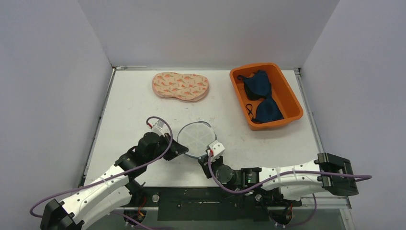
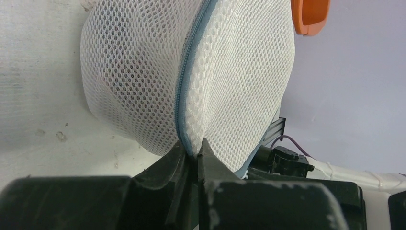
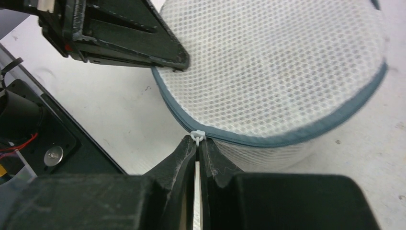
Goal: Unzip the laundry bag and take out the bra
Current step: Unzip the laundry bag at the center of the board.
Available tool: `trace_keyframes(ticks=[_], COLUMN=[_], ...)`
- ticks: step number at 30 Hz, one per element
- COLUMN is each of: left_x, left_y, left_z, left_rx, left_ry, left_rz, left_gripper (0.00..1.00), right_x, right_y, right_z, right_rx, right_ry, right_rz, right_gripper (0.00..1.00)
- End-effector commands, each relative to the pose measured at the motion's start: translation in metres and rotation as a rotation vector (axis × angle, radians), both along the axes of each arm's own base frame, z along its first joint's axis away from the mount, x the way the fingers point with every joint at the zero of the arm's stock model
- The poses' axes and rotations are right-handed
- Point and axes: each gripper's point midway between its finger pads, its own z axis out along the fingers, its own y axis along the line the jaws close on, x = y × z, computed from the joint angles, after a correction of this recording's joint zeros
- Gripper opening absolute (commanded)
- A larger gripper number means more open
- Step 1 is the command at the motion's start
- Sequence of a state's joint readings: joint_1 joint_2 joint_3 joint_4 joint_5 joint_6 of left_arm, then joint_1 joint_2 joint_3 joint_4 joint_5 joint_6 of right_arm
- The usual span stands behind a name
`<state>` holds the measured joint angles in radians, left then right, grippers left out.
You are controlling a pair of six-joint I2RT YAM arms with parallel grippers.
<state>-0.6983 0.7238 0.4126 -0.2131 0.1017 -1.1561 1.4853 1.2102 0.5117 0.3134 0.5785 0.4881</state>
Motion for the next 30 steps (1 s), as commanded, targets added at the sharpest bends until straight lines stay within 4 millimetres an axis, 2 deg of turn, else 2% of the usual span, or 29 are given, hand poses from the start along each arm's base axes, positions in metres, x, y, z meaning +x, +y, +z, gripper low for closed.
trace_keyframes(ticks=[1, 7, 11, 13, 14, 17, 21, 23, 30], left_x=[0.015, 0.018, 0.028, 0.036, 0.040, 0.049, 0.042, 0.033, -0.017], left_y=[0.000, -0.013, -0.033, -0.046, -0.051, -0.058, -0.040, -0.023, 0.043], left_z=[0.023, 0.037, 0.054, 0.061, 0.062, 0.055, 0.045, 0.040, 0.009], left_rx=[0.007, -0.015, -0.022, -0.013, -0.005, 0.018, 0.071, 0.124, 0.256], left_ry=[-0.096, -0.150, -0.180, -0.199, -0.196, -0.161, -0.121, -0.107, -0.018], left_rz=[0.003, -0.082, -0.186, -0.246, -0.266, -0.287, -0.236, -0.200, -0.078], left_gripper=[0.00, 0.02, 0.05, 0.11, 0.16, 0.54, 0.88, 0.97, 0.96], right_x=[0.017, 0.018, 0.002, -0.005, -0.008, -0.012, -0.015, -0.015, -0.006], right_y=[-0.034, -0.055, -0.050, -0.043, -0.040, -0.029, -0.013, -0.003, 0.032], right_z=[0.003, 0.014, 0.022, 0.022, 0.021, 0.016, 0.014, 0.018, 0.022], right_rx=[-0.001, 0.005, 0.007, 0.010, 0.009, 0.024, 0.053, 0.065, 0.082], right_ry=[-0.010, -0.029, -0.056, -0.060, -0.058, -0.046, -0.038, -0.040, -0.030], right_rz=[-0.125, -0.146, -0.107, -0.091, -0.084, -0.067, -0.040, -0.022, 0.054], right_gripper=[0.05, 0.05, 0.05, 0.05, 0.05, 0.05, 0.05, 0.05, 0.05])
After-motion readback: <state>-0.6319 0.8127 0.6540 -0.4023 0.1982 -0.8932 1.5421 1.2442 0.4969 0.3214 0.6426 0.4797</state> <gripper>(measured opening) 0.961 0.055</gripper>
